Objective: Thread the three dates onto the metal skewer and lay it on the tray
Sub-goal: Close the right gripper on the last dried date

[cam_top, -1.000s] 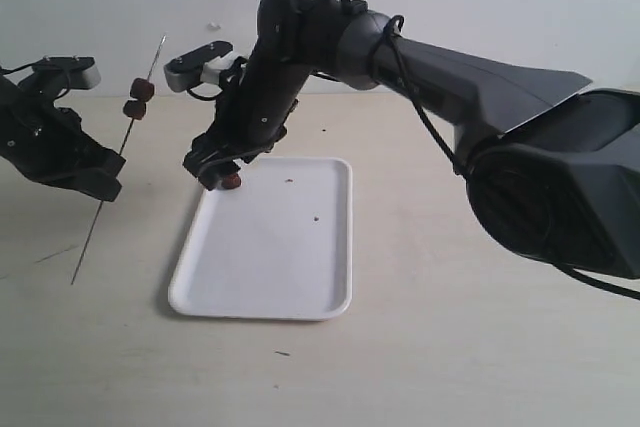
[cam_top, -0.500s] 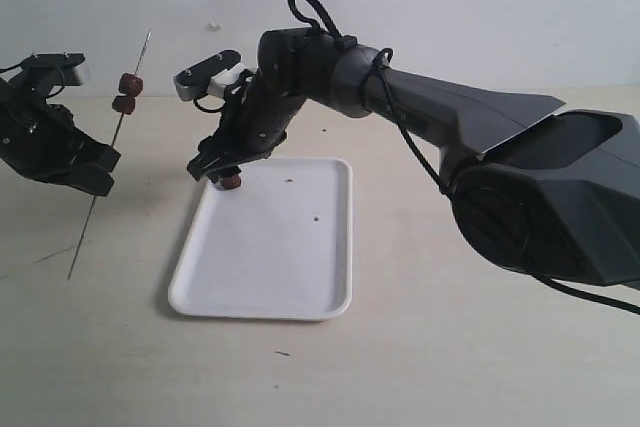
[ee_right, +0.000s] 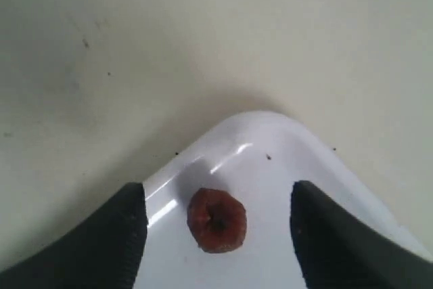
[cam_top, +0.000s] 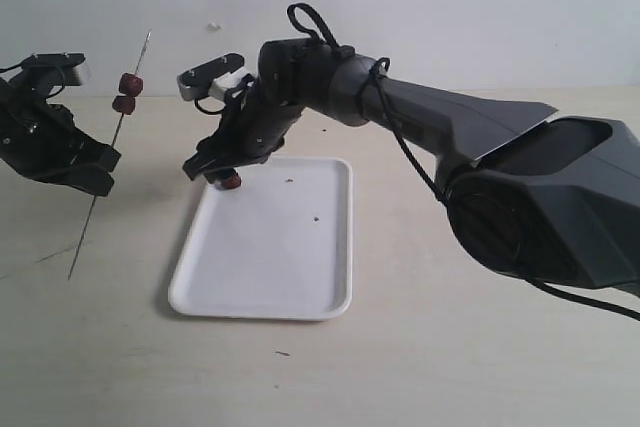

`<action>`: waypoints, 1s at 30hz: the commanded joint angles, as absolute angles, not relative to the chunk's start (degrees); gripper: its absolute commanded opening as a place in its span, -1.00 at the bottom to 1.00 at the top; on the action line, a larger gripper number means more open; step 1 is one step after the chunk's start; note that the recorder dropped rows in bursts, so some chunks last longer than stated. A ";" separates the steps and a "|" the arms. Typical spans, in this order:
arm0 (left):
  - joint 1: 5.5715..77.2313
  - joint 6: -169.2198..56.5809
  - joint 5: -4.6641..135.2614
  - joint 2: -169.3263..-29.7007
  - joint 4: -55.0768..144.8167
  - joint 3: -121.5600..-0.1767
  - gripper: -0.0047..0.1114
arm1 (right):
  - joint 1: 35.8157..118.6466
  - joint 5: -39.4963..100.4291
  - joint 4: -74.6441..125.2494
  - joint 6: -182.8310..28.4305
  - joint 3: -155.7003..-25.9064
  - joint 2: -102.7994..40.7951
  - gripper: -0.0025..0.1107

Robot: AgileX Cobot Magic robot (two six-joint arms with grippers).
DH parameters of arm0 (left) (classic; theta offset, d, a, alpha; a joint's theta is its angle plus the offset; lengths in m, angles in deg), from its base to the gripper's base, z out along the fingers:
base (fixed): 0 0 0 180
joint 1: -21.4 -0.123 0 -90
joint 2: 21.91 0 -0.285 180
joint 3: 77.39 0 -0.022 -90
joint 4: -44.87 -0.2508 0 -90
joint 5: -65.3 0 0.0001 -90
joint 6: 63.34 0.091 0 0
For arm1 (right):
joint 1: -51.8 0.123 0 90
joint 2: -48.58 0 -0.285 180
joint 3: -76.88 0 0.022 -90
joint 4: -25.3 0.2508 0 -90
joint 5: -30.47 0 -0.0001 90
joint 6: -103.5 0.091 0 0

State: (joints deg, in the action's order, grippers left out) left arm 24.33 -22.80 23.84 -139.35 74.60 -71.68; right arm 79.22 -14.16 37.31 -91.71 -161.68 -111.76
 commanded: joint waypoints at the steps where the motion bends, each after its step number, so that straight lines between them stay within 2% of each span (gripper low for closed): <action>1: 24.11 -23.16 24.22 -139.06 74.99 -72.12 -0.92 | 79.11 -12.34 37.29 -89.27 -161.67 -113.53 0.09; 6: 24.11 -23.16 24.60 -139.06 74.99 -72.12 -0.92 | 79.11 -12.18 37.40 -88.58 -161.67 -113.74 0.04; 9: 24.11 -23.16 24.60 -139.06 74.99 -72.12 -0.92 | 79.11 -13.36 37.40 -88.45 -161.67 -113.74 -0.14; 13: 24.11 -23.16 24.60 -139.06 74.99 -72.12 -0.92 | 79.11 -14.10 37.27 -86.73 -161.67 -113.74 -0.20; 17: 24.11 -23.16 24.60 -139.06 74.99 -72.12 -0.92 | 79.11 -14.77 37.27 -85.93 -161.67 -113.74 -0.45; 30: 24.11 -23.16 24.61 -139.06 75.10 -72.12 -0.92 | 79.11 -15.56 37.27 -83.89 -161.67 -112.57 -0.51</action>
State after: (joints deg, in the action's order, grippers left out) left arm 24.33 -22.80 24.05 -139.35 74.60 -71.68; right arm 79.22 -14.78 37.54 -84.37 -161.68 -113.61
